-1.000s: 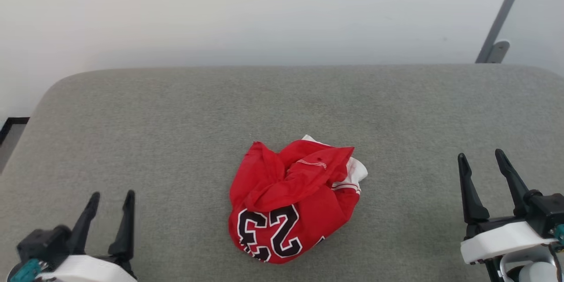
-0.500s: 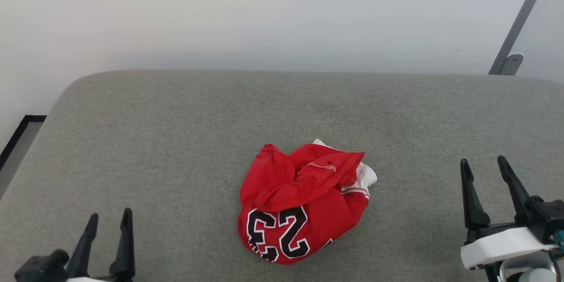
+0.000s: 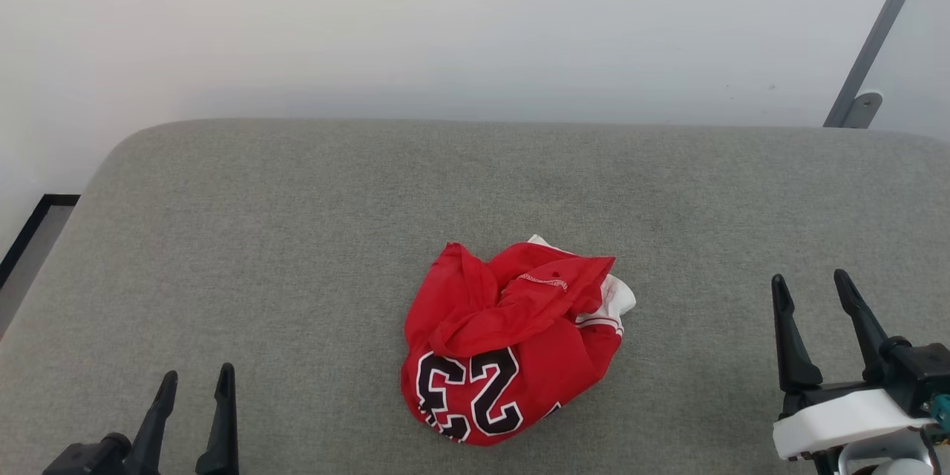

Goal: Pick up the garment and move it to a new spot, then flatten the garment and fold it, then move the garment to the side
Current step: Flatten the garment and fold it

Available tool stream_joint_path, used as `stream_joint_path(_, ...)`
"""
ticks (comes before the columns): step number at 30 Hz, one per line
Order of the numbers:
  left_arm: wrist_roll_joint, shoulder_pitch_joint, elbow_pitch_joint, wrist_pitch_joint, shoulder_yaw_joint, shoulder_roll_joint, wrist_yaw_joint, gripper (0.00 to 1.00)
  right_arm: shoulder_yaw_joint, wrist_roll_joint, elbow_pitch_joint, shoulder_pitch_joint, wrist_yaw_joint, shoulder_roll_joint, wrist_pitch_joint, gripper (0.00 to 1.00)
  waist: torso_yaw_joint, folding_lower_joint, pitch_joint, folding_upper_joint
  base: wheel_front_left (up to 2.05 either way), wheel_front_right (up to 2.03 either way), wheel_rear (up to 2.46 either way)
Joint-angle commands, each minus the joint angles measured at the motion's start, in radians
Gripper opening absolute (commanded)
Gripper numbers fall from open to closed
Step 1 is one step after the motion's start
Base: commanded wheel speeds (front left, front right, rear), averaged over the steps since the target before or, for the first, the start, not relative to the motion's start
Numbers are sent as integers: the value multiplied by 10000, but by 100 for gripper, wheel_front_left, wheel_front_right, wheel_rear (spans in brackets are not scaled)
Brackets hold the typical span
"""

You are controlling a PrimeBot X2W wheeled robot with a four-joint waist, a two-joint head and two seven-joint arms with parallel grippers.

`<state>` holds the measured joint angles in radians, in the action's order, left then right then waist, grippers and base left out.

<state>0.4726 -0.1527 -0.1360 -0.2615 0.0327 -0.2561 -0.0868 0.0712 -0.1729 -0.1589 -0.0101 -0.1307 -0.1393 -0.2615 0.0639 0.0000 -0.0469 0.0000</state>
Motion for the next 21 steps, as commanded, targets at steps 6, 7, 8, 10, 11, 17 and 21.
stream_joint_path(6,-317,-55,-3,-51,-179,128,-147,100,-220,83,-56,126,1,-73,-47,100,64,0,73,0,0,0,0)
stream_joint_path(7,-334,-44,-2,-51,-189,144,-166,100,-297,89,-107,132,-1,-104,-49,100,90,0,91,0,0,0,0)
stream_joint_path(8,-332,-23,17,-51,-213,180,-177,100,-373,84,-167,112,-1,-149,-47,100,126,0,110,0,0,0,0)
stream_joint_path(10,-374,19,42,-51,-224,203,-186,100,-578,25,-345,44,-1,-233,-45,100,218,0,153,0,0,0,0)
stream_joint_path(11,-393,38,51,-51,-204,210,-206,100,-692,6,-421,-34,-1,-294,8,100,272,0,180,0,0,0,0)
stream_joint_path(17,-412,233,93,-51,-34,306,-274,100,-1567,-413,-991,-590,1,-799,1018,100,759,0,463,0,0,0,0)
stream_joint_path(21,-445,389,75,-51,119,381,-298,100,-1993,-656,-1258,-1028,-1,-1125,1826,100,1054,0,725,0,0,0,0)
